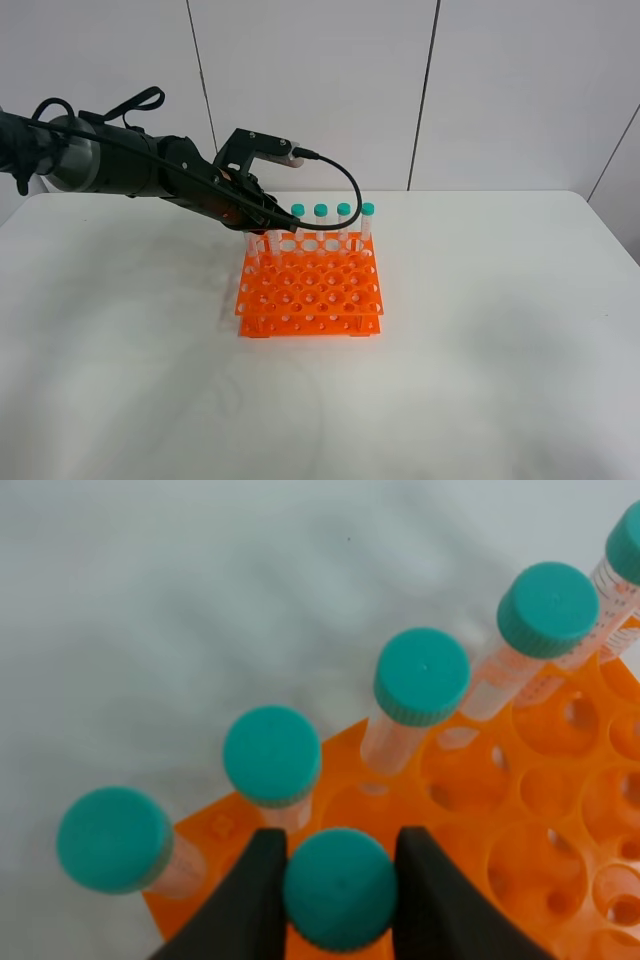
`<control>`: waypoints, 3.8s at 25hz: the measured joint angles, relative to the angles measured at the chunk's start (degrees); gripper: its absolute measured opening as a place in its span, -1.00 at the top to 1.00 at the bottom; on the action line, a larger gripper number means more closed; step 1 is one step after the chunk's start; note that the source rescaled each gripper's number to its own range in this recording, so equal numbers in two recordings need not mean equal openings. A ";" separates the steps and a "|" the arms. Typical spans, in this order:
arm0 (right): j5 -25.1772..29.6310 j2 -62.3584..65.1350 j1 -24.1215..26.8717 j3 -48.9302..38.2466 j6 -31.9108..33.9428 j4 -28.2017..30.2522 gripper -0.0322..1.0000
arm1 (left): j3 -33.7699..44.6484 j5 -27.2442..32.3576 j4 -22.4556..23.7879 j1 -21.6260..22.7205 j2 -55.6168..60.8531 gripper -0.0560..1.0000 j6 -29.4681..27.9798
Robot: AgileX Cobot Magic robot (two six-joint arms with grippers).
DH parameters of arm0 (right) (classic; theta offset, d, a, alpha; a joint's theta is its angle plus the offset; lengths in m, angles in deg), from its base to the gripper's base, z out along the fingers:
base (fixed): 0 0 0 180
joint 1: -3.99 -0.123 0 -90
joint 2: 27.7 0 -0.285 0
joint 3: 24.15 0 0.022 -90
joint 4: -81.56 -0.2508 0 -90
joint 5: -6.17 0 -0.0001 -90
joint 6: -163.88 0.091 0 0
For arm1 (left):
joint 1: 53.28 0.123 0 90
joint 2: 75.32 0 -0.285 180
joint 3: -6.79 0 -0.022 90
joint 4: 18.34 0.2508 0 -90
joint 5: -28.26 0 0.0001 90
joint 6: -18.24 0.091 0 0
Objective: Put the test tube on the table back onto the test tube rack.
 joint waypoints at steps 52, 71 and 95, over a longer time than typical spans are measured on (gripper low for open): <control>0.00 0.00 0.00 0.00 0.00 -0.05 -0.82 | 2.48 -3.27 -0.16 0.00 -0.97 0.89 -2.76; 0.00 0.00 0.00 0.00 0.00 -0.11 -0.82 | 2.68 -3.54 -0.41 -0.39 -0.97 0.78 -2.81; 0.00 0.00 0.00 0.00 0.00 -0.11 -0.82 | 3.14 -1.49 -0.67 -1.12 -0.98 -0.62 -2.81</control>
